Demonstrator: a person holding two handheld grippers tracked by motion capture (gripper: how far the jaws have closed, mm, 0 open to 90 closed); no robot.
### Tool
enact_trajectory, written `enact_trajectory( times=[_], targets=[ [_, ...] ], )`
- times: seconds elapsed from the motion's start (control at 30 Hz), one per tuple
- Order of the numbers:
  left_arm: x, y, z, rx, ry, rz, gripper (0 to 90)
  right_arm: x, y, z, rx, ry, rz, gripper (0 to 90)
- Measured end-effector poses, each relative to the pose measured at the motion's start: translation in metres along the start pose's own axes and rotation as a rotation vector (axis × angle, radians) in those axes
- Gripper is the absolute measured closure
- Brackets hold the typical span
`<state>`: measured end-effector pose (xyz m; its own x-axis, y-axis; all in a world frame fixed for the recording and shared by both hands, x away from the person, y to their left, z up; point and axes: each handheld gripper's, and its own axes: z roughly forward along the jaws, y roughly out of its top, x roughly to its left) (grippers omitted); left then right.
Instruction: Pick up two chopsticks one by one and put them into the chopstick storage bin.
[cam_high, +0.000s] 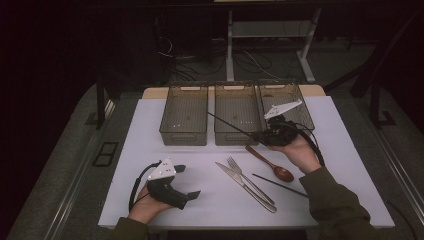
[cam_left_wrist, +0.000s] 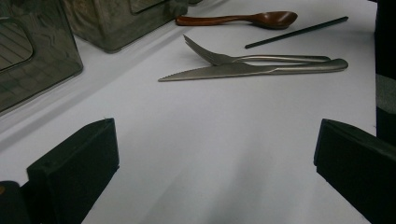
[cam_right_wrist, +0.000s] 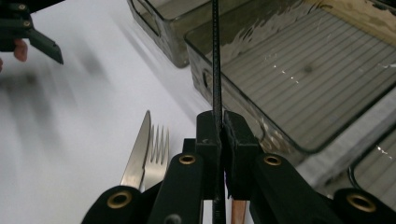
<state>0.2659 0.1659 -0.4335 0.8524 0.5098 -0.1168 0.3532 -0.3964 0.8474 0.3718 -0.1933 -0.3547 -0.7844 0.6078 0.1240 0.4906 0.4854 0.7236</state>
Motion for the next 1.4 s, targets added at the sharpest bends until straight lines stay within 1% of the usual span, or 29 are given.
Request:
enact_trajectory(
  times=[0.1,0.23,0.3,0.4,0.5,0.63,0.73,0.8,0.9,1.03,1.1,1.2,1.23,1.4],
  targets=[
    [0.0,0.0,0.001,0.001,0.001,0.001,0.0,0.002,0.009,0.006,0.001,0.0,0.002,84.2],
    [0.0,0.0,0.0,0.001,0.001,0.0,0.0,0.004,0.021,0.014,0.007,-0.011,0.009,84.3],
    [0.0,0.0,0.0,0.003,0.0,0.004,0.0,0.005,0.027,0.019,0.006,-0.009,0.014,84.2],
    [0.0,0.0,0.0,-0.004,-0.002,-0.001,0.0,0.006,0.035,0.025,0.009,-0.008,0.015,84.2],
    [0.0,0.0,-0.001,0.0,-0.004,0.005,0.0,0.007,0.042,0.03,0.011,-0.009,0.017,84.3],
    [0.0,0.0,-0.001,-0.002,-0.005,0.006,0.0,0.009,0.053,0.039,0.031,-0.016,0.013,84.2],
    [0.0,0.0,-0.001,0.001,-0.006,0.009,0.0,0.009,0.062,0.047,0.048,-0.032,0.014,84.2],
    [-0.001,0.0,-0.001,-0.005,-0.006,0.002,0.0,0.009,0.068,0.052,0.049,-0.034,0.013,84.2],
    [0.0,0.0,-0.001,-0.003,-0.007,0.007,0.0,0.01,0.078,0.06,0.057,-0.039,0.013,84.2],
    [0.0,0.0,-0.001,-0.004,-0.006,0.012,0.0,0.011,0.09,0.072,0.063,-0.038,0.015,84.2],
    [0.0,0.0,-0.001,-0.006,-0.007,0.008,0.0,0.011,0.095,0.078,0.066,-0.04,0.023,84.2],
    [0.0,0.0,-0.002,0.001,-0.006,0.015,0.0,0.012,0.103,0.088,0.072,-0.039,0.031,84.2],
    [0.0,0.0,-0.002,0.003,-0.005,0.019,0.0,0.012,0.106,0.091,0.075,-0.045,0.027,84.2],
    [0.0,0.0,-0.002,-0.002,-0.006,0.013,0.0,0.015,0.118,0.104,0.081,-0.049,0.031,84.2]
  ],
)
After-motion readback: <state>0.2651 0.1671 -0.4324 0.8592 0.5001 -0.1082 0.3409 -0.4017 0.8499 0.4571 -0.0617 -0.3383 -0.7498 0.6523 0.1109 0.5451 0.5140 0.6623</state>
